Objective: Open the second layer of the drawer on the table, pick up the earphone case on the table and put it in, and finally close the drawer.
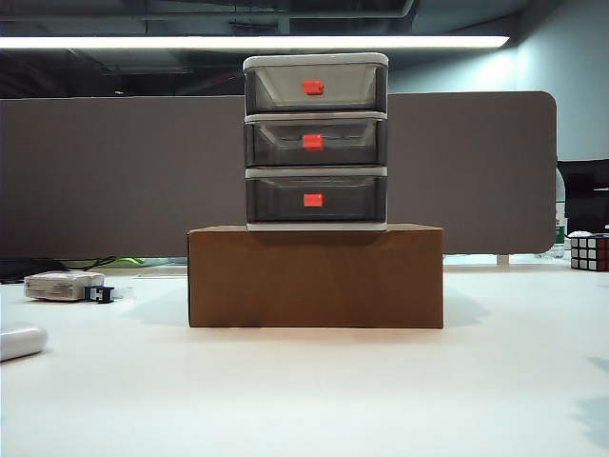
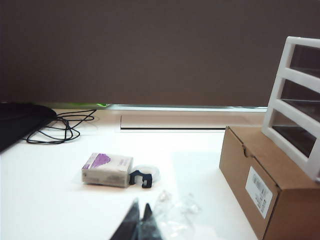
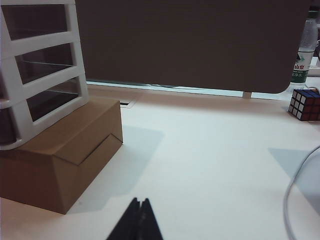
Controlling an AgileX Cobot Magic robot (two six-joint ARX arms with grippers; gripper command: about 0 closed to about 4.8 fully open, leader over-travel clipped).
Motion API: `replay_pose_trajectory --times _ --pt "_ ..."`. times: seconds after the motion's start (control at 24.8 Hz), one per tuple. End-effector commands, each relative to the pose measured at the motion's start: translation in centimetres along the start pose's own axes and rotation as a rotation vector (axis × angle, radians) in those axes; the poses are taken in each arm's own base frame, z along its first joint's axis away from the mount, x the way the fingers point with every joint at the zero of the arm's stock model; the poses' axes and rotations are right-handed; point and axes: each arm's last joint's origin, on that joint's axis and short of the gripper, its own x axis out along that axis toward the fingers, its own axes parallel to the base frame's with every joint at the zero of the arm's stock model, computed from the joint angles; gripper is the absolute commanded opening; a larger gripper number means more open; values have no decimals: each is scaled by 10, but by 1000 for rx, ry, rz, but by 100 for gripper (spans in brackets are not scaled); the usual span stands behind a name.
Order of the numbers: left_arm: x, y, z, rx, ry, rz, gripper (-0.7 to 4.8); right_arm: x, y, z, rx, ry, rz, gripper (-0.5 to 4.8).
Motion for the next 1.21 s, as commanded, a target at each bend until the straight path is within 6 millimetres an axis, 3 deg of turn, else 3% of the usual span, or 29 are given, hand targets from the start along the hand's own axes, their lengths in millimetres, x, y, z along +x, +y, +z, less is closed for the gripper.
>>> replay_pose_trajectory --times 0.04,0.32,0.44,0.56,1.05,1.21 --pt "0 -2 4 10 -37 -69 -6 0 0 0 1 -8 1 -5" --pt "0 -5 5 -35 -33 -153 -6 0 0 0 10 -8 12 -5" --pt "-2 -10 10 -205 -45 -319 -6 0 5 4 130 -44 167 -5" --pt "-2 -17 11 -201 -47 -417 -6 -1 8 9 145 -81 257 -5" --pt "-14 -85 2 -191 36 -359 -6 -7 25 49 171 -72 280 -5" --pt "-1 -105 8 -208 22 -383 -6 5 29 70 175 -2 322 -5"
